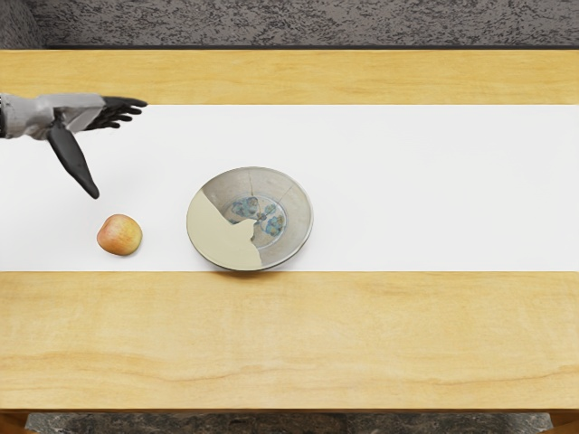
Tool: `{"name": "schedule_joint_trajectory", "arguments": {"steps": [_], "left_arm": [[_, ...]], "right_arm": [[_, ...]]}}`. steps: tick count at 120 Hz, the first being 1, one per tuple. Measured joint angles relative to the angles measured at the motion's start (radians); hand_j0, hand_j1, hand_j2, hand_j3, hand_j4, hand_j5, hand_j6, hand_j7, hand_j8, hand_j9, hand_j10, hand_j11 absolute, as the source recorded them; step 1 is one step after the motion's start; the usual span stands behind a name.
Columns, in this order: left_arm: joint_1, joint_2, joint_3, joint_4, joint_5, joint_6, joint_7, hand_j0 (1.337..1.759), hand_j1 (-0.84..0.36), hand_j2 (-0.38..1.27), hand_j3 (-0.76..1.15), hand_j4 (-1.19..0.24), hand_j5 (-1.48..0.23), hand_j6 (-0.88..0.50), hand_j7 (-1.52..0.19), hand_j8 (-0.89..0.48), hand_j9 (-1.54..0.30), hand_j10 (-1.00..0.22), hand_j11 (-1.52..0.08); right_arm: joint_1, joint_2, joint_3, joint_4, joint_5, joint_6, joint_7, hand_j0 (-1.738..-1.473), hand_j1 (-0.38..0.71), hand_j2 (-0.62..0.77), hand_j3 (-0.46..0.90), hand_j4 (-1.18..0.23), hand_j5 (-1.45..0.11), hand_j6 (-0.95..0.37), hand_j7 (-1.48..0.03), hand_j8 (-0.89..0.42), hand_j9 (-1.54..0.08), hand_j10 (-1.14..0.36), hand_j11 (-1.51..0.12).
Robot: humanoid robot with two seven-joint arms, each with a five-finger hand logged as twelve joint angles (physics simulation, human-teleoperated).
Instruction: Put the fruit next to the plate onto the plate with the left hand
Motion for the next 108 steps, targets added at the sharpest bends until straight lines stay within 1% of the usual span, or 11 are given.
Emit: {"name": "schedule_joint_trajectory", "arguments": {"steps": [15, 21, 29, 39, 50, 55, 60, 69, 84, 93, 108], "left_arm": [[-0.008, -0.003, -0.001, -0.001, 0.025, 0.0, 0.02, 1.658, 0.35, 0.0, 0.0, 0.0, 0.0, -0.01, 0.0, 0.0, 0.0, 0.0, 0.0], [-0.012, -0.037, -0.001, -0.001, 0.034, 0.0, 0.063, 1.658, 0.35, 0.0, 0.0, 0.0, 0.0, 0.0, 0.0, 0.0, 0.0, 0.0, 0.0], [-0.024, -0.052, -0.004, -0.001, 0.032, 0.0, 0.205, 1.658, 0.35, 0.0, 0.0, 0.0, 0.0, -0.01, 0.0, 0.0, 0.0, 0.0, 0.0], [-0.07, -0.043, -0.004, -0.001, 0.029, 0.0, 0.358, 1.658, 0.35, 0.0, 0.0, 0.0, 0.0, -0.01, 0.0, 0.0, 0.0, 0.0, 0.0], [-0.086, -0.052, -0.008, -0.011, 0.025, 0.0, 0.571, 1.658, 0.35, 0.0, 0.0, 0.0, 0.0, 0.0, 0.0, 0.0, 0.0, 0.0, 0.0], [-0.079, -0.045, -0.009, -0.044, 0.022, 0.0, 0.636, 1.658, 0.35, 0.0, 0.0, 0.0, 0.0, 0.0, 0.0, 0.0, 0.0, 0.0, 0.0], [-0.078, -0.033, -0.009, -0.097, 0.004, 0.0, 0.68, 1.658, 0.35, 0.0, 0.0, 0.0, 0.0, -0.01, 0.0, 0.0, 0.0, 0.0, 0.0], [-0.085, 0.07, -0.012, -0.254, -0.023, 0.0, 0.725, 1.658, 0.35, 0.0, 0.0, 0.0, 0.0, 0.0, 0.0, 0.0, 0.0, 0.0, 0.0], [-0.078, 0.064, -0.014, -0.435, -0.03, 0.0, 0.755, 1.658, 0.35, 0.0, 0.0, 0.0, 0.0, -0.01, 0.0, 0.0, 0.0, 0.0, 0.0], [-0.072, 0.048, -0.016, -0.507, -0.029, 0.0, 0.762, 1.658, 0.35, 0.0, 0.0, 0.0, 0.0, -0.01, 0.0, 0.0, 0.0, 0.0, 0.0], [-0.057, 0.046, -0.014, -0.591, 0.063, 0.0, 0.766, 1.658, 0.35, 0.0, 0.0, 0.0, 0.0, -0.01, 0.0, 0.0, 0.0, 0.0, 0.0]], "right_arm": [[0.001, 0.0, 0.0, 0.0, 0.0, 0.0, 0.0, -1.658, -0.33, 0.0, 0.0, -0.01, -0.02, -0.01, -0.02, -0.01, -0.02, -0.01, -0.02], [0.003, 0.0, 0.001, 0.0, 0.0, 0.0, 0.0, -1.658, -0.33, 0.0, 0.0, -0.01, -0.02, -0.01, -0.02, -0.01, -0.02, -0.01, -0.02], [0.004, 0.0, 0.001, 0.0, 0.0, 0.0, 0.0, -1.658, -0.33, 0.0, 0.0, -0.01, -0.02, -0.01, -0.02, -0.01, -0.02, -0.01, -0.02], [0.004, 0.0, 0.001, 0.0, 0.0, 0.0, 0.0, -1.658, -0.33, 0.0, 0.0, -0.01, -0.02, -0.01, -0.02, -0.01, -0.02, -0.01, -0.02], [0.005, 0.0, 0.001, 0.0, 0.0, 0.0, 0.0, -1.658, -0.33, 0.0, 0.0, -0.01, -0.02, -0.01, -0.02, -0.01, -0.02, -0.01, -0.02], [0.006, 0.0, 0.002, 0.0, 0.0, 0.0, 0.0, -1.658, -0.33, 0.0, 0.0, -0.01, -0.02, -0.01, -0.02, -0.01, -0.02, -0.01, -0.02], [0.007, 0.0, 0.002, 0.0, 0.0, 0.0, 0.0, -1.658, -0.33, 0.0, 0.0, -0.01, -0.02, -0.01, -0.02, -0.01, -0.02, -0.01, -0.02], [0.007, 0.0, 0.002, -0.001, 0.0, 0.0, 0.0, -1.658, -0.33, 0.0, 0.0, -0.01, -0.02, -0.01, -0.02, -0.01, -0.02, -0.01, -0.02], [0.009, 0.0, 0.002, -0.001, 0.0, 0.0, 0.0, -1.658, -0.33, 0.0, 0.0, -0.01, -0.02, -0.01, -0.02, -0.01, -0.02, -0.01, -0.02], [0.009, 0.0, 0.002, -0.001, 0.0, 0.0, 0.0, -1.658, -0.33, 0.0, 0.0, -0.01, -0.02, -0.01, -0.02, -0.01, -0.02, -0.01, -0.02], [0.011, 0.0, 0.002, -0.002, 0.0, 0.0, 0.0, -1.658, -0.33, 0.0, 0.0, -0.01, -0.02, -0.01, -0.02, -0.01, -0.02, -0.01, -0.02]]}}
